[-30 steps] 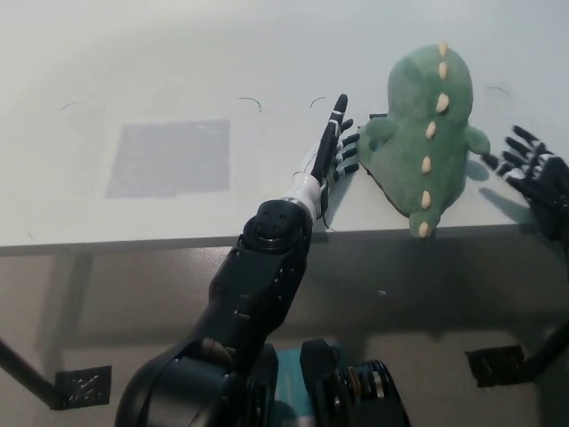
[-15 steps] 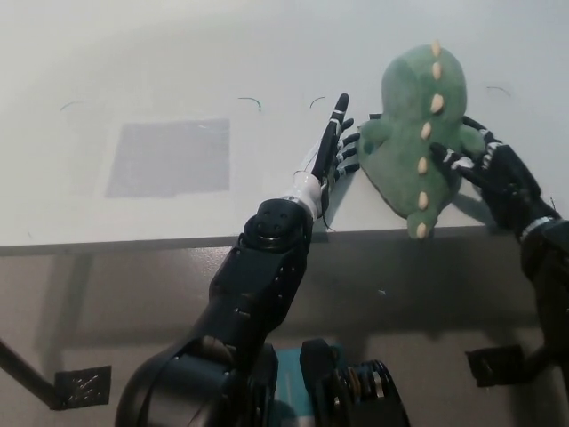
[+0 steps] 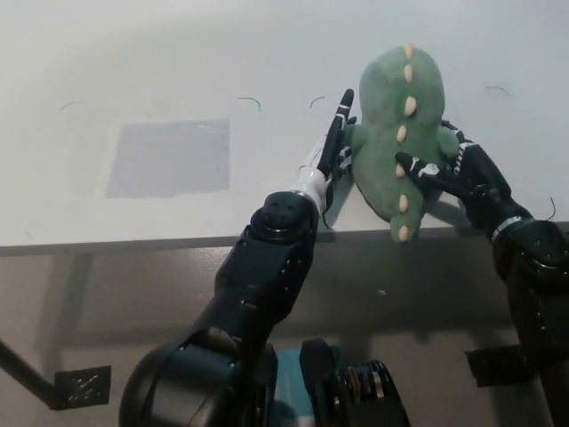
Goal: Use both hands to pick up a dinasour on the right side and move it to the left side
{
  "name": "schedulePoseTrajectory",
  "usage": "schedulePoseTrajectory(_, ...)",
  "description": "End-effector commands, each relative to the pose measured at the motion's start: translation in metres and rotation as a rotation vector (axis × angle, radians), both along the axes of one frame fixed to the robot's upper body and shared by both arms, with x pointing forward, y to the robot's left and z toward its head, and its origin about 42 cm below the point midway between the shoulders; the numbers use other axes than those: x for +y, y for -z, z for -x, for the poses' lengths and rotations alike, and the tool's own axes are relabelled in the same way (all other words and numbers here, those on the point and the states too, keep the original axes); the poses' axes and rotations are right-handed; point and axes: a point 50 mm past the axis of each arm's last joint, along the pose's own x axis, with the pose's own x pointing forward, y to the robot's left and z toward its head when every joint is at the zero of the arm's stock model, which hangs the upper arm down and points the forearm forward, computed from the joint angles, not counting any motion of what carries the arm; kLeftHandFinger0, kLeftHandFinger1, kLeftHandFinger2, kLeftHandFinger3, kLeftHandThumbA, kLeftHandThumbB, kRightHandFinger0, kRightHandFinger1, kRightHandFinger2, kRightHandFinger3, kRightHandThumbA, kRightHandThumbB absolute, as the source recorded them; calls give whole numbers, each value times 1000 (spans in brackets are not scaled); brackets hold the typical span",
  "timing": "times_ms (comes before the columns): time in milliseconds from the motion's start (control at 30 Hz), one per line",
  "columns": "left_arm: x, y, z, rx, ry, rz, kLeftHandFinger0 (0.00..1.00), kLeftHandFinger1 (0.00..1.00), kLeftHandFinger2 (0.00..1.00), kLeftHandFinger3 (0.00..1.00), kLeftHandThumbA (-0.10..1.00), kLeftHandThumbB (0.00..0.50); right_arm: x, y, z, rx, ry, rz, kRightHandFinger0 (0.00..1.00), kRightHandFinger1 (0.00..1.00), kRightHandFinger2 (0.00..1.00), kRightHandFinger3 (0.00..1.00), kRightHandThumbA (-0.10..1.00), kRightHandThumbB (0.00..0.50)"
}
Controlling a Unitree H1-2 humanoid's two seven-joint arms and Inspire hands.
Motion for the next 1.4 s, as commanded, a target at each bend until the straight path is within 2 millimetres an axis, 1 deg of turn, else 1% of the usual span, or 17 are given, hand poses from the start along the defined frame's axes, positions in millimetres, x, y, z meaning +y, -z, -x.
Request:
schedulePoseTrajectory(0, -58, -39, 8, -73, 163, 39, 1000, 1000, 1000, 1000, 1000, 342, 32, -43, -14, -157, -41, 49, 1000, 1000, 1000, 1000, 1000, 356)
schedulePoseTrajectory(33, -62, -40, 9, -74, 171, 36, 1000, 1000, 1000, 1000, 1000, 335, 31, -43, -14, -155, -28, 43, 1000, 1000, 1000, 1000, 1000, 390)
schedulePoseTrajectory(67, -65, -42, 9, -59, 176, 57, 1000, 1000, 1000, 1000, 1000, 304, 30, -45, -14, -168, -25, 51, 1000, 1000, 1000, 1000, 1000, 383)
schedulePoseTrajectory(100, -64, -43, 8, -58, 176, 59, 1000, 1000, 1000, 1000, 1000, 301, 31, -45, -15, -171, -26, 52, 1000, 1000, 1000, 1000, 1000, 384)
schedulePoseTrajectory(133, -65, -45, 8, -52, 181, 47, 1000, 1000, 1000, 1000, 1000, 264, 30, -46, -16, -178, -24, 56, 1000, 1000, 1000, 1000, 1000, 390)
schedulePoseTrajectory(167, -66, -46, 7, -54, 190, 48, 1000, 1000, 1000, 1000, 1000, 237, 29, -47, -16, -182, -25, 57, 1000, 1000, 1000, 1000, 1000, 359)
schedulePoseTrajectory(233, -66, -48, 6, -62, 210, 50, 1000, 1000, 1000, 1000, 1000, 228, 24, -48, -17, -199, -31, 61, 1000, 1000, 1000, 1000, 1000, 312)
schedulePoseTrajectory(333, -66, -49, 6, -77, 220, 52, 1000, 1000, 1000, 1000, 1000, 214, 21, -48, -18, -207, -28, 63, 1000, 1000, 1000, 1000, 1000, 310)
schedulePoseTrajectory(433, -65, -49, 5, -74, 218, 45, 1000, 1000, 1000, 1000, 1000, 247, 21, -47, -18, -209, -22, 62, 1000, 1000, 1000, 1000, 1000, 305)
schedulePoseTrajectory(567, -64, -50, 4, -71, 215, 47, 1000, 1000, 1000, 1000, 1000, 224, 24, -47, -18, -221, -9, 58, 1000, 1000, 1000, 1000, 1000, 296)
schedulePoseTrajectory(600, -64, -52, 3, -76, 214, 46, 1000, 1000, 1000, 1000, 1000, 252, 24, -49, -20, -222, -8, 55, 1000, 1000, 1000, 1000, 1000, 286)
schedulePoseTrajectory(700, -63, -55, 2, -88, 220, 47, 1000, 1000, 1000, 1000, 1000, 218, 25, -53, -21, -227, -7, 64, 1000, 1000, 1000, 1000, 1000, 263)
schedulePoseTrajectory(1067, -56, -55, -1, -83, 190, 67, 1000, 1000, 1000, 1000, 1000, 199, 33, -56, -24, -218, -14, 74, 1000, 1000, 1000, 1000, 1000, 302)
schedulePoseTrajectory(1133, -51, -54, -2, -81, 175, 78, 1000, 1000, 1000, 1000, 1000, 173, 37, -57, -24, -205, -28, 73, 1000, 1000, 1000, 1000, 1000, 269)
schedulePoseTrajectory(1267, -49, -58, -5, -86, 179, 73, 1000, 1000, 1000, 1000, 1000, 203, 40, -64, -27, -218, -35, 64, 1000, 1000, 1000, 1000, 1000, 239)
schedulePoseTrajectory(1333, -53, -60, -4, -87, 187, 84, 1000, 1000, 1000, 1000, 1000, 188, 36, -65, -26, -215, -33, 63, 1000, 1000, 1000, 1000, 1000, 248)
schedulePoseTrajectory(1367, -46, -59, -6, -112, 179, 51, 1000, 1000, 1000, 1000, 1000, 195, 43, -66, -26, -210, -42, 71, 1000, 1000, 1000, 1000, 1000, 265)
